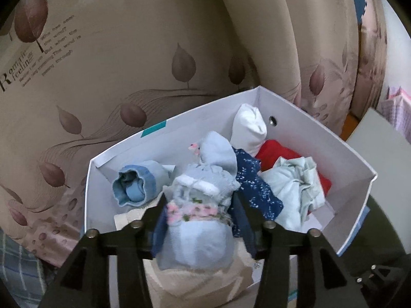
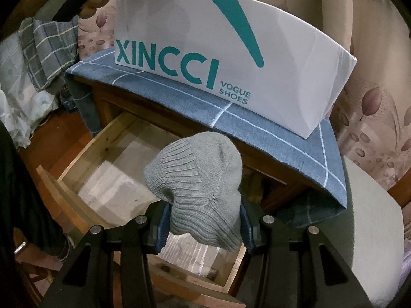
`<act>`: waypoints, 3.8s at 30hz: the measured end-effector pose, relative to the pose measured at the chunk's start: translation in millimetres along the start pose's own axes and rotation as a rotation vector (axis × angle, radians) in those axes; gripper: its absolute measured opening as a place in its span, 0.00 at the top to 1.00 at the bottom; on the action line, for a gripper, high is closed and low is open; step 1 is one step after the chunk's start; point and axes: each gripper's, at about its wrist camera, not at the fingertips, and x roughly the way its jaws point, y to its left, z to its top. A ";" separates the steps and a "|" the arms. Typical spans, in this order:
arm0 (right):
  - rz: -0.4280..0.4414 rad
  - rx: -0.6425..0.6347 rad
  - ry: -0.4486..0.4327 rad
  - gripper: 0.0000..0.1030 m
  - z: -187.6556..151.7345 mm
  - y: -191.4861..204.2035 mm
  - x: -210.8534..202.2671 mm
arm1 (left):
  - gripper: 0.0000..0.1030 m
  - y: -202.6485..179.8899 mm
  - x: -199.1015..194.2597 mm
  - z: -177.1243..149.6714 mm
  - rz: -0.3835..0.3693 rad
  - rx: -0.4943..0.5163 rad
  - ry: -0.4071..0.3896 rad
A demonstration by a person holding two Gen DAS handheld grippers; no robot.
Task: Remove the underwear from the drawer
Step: 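Lower the floral underwear into the white box and open the left tool, then carry the grey knit underwear with the right tool over the white box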
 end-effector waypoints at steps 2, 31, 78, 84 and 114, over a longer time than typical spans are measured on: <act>0.016 0.027 0.005 0.59 0.2 -5.2 1.5 | 0.49 -3.5 -3.3 -1.5 0.040 0.016 -0.016; 0.104 0.173 0.078 0.59 -6.9 -22.7 19.7 | 0.39 35.6 -119.5 -113.5 -0.013 -0.193 -0.276; 0.150 0.199 -0.142 0.59 65.6 2.4 -114.4 | 0.38 49.0 -103.6 -188.7 0.120 -0.323 -0.212; 0.119 0.194 -0.184 0.59 94.7 -13.1 -127.0 | 0.38 48.0 -102.9 -189.5 0.134 -0.313 -0.209; 0.009 0.333 -0.109 0.59 185.8 -106.0 -45.6 | 0.33 41.6 -104.8 -192.7 0.142 -0.285 -0.228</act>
